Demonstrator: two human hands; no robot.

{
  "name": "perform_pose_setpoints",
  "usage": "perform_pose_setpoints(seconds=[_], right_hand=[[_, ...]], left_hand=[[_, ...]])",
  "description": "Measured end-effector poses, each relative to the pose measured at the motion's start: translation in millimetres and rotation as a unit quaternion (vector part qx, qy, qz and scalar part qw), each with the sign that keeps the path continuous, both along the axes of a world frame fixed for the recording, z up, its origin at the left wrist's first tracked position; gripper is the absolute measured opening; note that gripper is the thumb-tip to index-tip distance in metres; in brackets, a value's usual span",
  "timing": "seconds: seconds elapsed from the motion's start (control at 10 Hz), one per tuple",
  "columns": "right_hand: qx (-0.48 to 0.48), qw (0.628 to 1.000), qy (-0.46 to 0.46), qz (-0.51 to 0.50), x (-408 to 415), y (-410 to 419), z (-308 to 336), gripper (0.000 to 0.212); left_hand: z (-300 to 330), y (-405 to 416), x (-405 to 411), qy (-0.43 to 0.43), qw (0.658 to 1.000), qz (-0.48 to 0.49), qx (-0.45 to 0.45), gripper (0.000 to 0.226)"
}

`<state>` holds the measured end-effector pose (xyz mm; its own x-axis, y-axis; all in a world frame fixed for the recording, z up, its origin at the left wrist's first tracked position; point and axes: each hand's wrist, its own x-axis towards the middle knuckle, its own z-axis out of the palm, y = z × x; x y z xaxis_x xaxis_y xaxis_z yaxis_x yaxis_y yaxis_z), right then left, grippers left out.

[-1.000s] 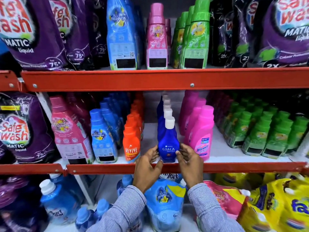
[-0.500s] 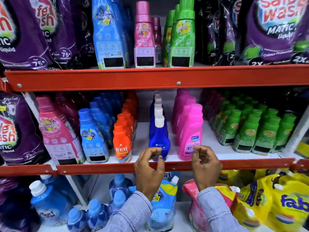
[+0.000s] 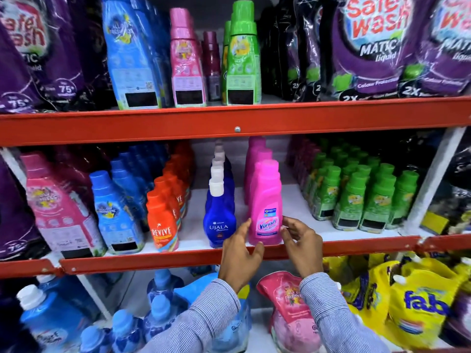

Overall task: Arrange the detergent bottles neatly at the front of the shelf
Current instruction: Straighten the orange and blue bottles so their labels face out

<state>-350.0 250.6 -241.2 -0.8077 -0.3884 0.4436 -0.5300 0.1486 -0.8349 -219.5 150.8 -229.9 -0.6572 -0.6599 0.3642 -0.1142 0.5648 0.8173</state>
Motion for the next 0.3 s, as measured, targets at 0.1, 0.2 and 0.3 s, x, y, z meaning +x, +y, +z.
perform_pose_setpoints(seconds=[0.1, 0.2, 0.3], right_hand=[[-0.001, 1.0, 0.005, 0.007, -2, 2, -2, 0.027], [0.001, 1.0, -0.003, 0.02, -5, -1, -3, 0.028], [-0.063, 0.997, -0.047, -0.004, -2, 11, 6, 0.032]], left_hand=[[1, 4, 2, 0.004, 1.0, 0.004, 0.003, 0.075], [0, 3, 1, -0.005, 1.0, 0.006, 0.001, 0.071], [10, 6, 5, 0.015, 1.0, 0.011, 0.003, 0.069]])
